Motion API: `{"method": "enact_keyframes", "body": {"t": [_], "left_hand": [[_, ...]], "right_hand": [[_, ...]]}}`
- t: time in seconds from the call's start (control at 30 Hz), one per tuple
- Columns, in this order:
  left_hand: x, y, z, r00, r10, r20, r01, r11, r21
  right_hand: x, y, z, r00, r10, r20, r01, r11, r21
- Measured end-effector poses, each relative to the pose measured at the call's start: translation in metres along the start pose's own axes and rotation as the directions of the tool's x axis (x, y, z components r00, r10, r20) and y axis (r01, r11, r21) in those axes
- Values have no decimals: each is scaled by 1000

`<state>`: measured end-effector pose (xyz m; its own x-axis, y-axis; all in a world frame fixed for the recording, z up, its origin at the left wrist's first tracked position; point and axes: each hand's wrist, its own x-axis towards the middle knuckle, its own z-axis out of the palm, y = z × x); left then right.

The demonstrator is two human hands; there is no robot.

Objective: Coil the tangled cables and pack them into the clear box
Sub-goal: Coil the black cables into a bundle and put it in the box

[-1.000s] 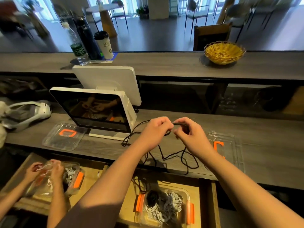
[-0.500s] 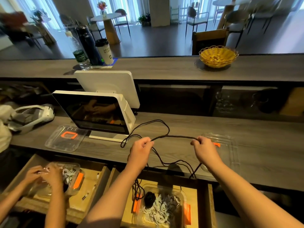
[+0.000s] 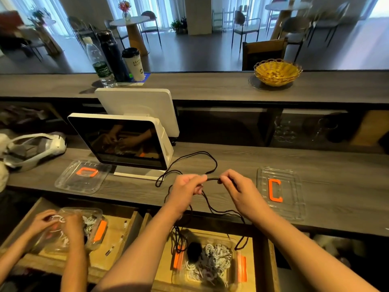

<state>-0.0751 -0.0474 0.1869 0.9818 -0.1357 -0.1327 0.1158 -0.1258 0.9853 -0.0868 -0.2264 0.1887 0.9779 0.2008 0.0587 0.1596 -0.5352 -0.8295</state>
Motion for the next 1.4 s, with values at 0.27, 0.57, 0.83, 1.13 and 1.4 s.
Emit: {"method": "enact_keyframes", "body": {"t": [0.27,0.57,0.83,1.13,1.4], "left_hand": [[-11,-7,-14,960,-278,-27,190,721,-667],[-15,-1,-22,946,-252,203,306,492,-815],[-4,-1,-31,985,-170,12,143,784,-604],[5,-3,-35,992,-80,-94,35,913,-407],[14,-3,-49,992,-120,-32,122,991,64]], "right_hand": [[-3,-27,48,987,158,-22,-154,981,116],[-7,-40,83,958,223,-182,-184,960,211],[-8,-45,95,948,308,-75,-297,946,129],[-9,-57,104,958,236,163,-184,942,-280],[-13,-78,91,965,95,245,-12,947,-320]]}}
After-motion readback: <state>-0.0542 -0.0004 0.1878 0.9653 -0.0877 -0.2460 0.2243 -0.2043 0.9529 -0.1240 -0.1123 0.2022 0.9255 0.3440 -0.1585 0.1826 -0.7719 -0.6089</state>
